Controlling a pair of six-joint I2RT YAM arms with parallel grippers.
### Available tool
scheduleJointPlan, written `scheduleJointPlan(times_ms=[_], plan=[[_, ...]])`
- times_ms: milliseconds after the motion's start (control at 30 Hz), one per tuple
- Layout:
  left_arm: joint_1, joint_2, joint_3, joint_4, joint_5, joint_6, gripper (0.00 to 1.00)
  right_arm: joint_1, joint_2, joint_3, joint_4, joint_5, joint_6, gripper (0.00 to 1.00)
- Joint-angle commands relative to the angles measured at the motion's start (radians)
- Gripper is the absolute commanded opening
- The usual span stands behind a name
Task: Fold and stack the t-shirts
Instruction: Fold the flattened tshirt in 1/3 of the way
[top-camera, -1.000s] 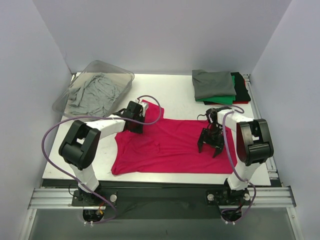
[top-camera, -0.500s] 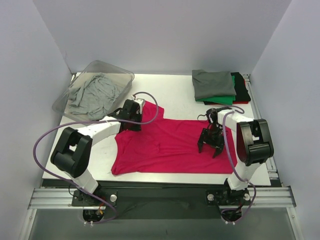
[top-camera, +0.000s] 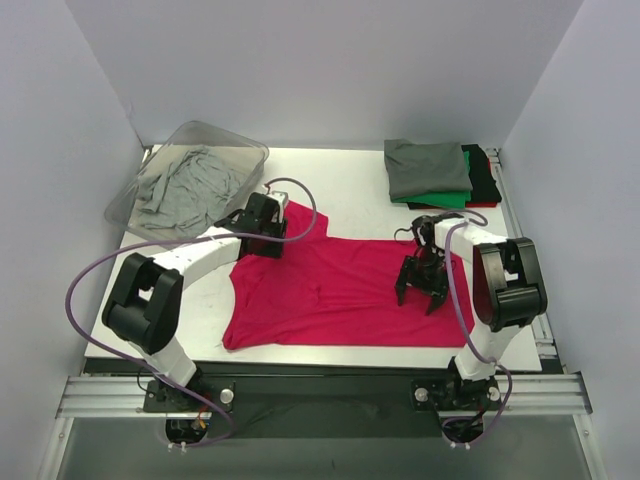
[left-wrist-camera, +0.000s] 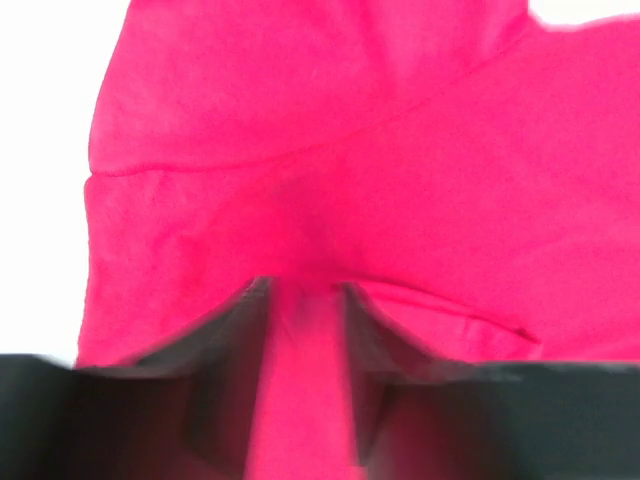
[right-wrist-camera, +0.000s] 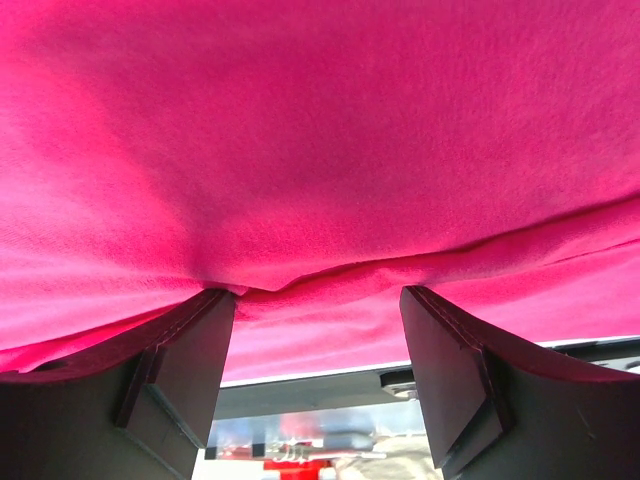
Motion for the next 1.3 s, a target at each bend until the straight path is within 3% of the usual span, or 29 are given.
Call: scheduleJointPlan(times_ms=[0,67,267,433,733,1267], plan=[[0.006,-0.020,0.086,-0.016,0.007,-0.008,0.51,-0.002,-0.019,0.051,-0.057,0.060,-0.038,0.68],[0.006,-0.041,0.118,-0.019,0.015,-0.020,0.61,-0.002,-0.028,0.068,-0.075,0.068,-0.047,0.68],[-0.002,-0.104,0.134,0.016,0.079,-0.087,0.71,0.004,-0.103,0.100,-0.103,0.071,-0.048,0.69],[-0.008,-0.111,0.062,0.054,0.146,-0.155,0.72,0.010,-0.112,0.167,-0.100,0.093,-0.044,0.70],[-0.006,-0.062,-0.135,0.217,0.258,-0.246,0.73,0.011,0.023,0.232,-0.037,0.048,-0.023,0.70],[-0.005,0.053,-0.181,0.263,0.296,-0.262,0.73,0.010,0.108,0.113,0.053,0.037,0.023,0.69]])
